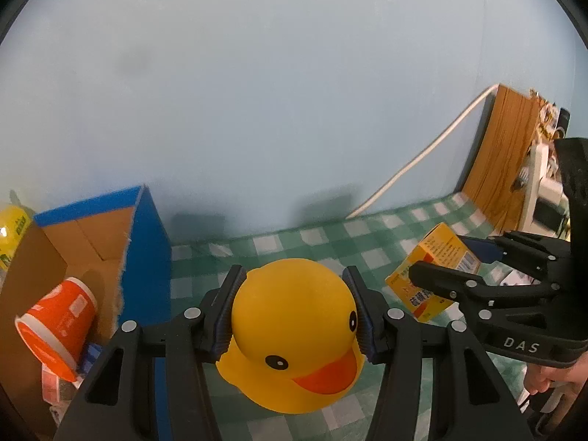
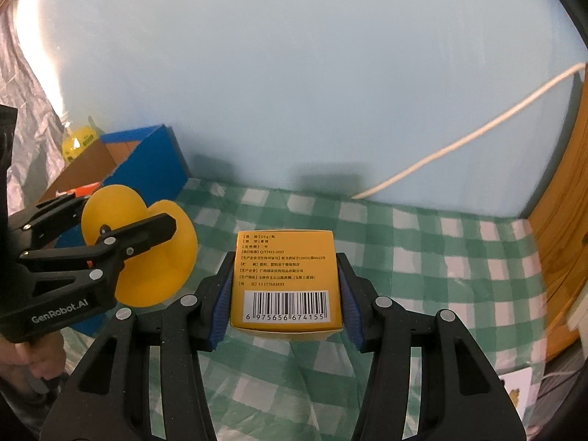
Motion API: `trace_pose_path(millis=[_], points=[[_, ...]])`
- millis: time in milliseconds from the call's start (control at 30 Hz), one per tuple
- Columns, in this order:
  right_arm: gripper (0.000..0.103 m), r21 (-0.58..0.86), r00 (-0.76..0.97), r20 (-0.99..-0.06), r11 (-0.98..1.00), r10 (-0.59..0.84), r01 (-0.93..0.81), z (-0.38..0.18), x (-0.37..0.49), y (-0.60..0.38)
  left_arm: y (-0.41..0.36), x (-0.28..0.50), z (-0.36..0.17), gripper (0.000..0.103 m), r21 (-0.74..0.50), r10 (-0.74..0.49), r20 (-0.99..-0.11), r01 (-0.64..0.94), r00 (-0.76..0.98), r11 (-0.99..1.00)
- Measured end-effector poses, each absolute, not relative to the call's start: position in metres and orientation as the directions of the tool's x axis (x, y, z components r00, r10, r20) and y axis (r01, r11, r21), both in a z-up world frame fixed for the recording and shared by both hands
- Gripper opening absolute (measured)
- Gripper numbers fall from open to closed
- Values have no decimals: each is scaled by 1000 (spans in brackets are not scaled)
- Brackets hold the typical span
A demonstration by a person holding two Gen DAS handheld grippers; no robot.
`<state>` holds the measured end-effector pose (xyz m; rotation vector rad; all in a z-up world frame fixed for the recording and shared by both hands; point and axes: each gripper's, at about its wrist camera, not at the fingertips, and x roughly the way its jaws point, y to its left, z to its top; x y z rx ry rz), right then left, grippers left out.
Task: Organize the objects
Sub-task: 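Carry the duck and yellow box into the box and open both grippers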
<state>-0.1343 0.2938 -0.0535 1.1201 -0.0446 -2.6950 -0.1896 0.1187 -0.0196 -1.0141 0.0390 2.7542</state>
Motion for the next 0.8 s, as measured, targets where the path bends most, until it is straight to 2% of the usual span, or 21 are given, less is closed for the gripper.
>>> trace_pose_path(millis=[367, 800], points=[[52, 89, -712, -660, -966, -241, 244, -22, -129, 267, 88, -172, 23, 55, -53, 168, -585, -169, -794, -984], [52, 61, -707, -636, -933, -309, 354, 10, -128, 204, 11, -145, 42, 55, -70, 70, -546, -38, -835, -997]])
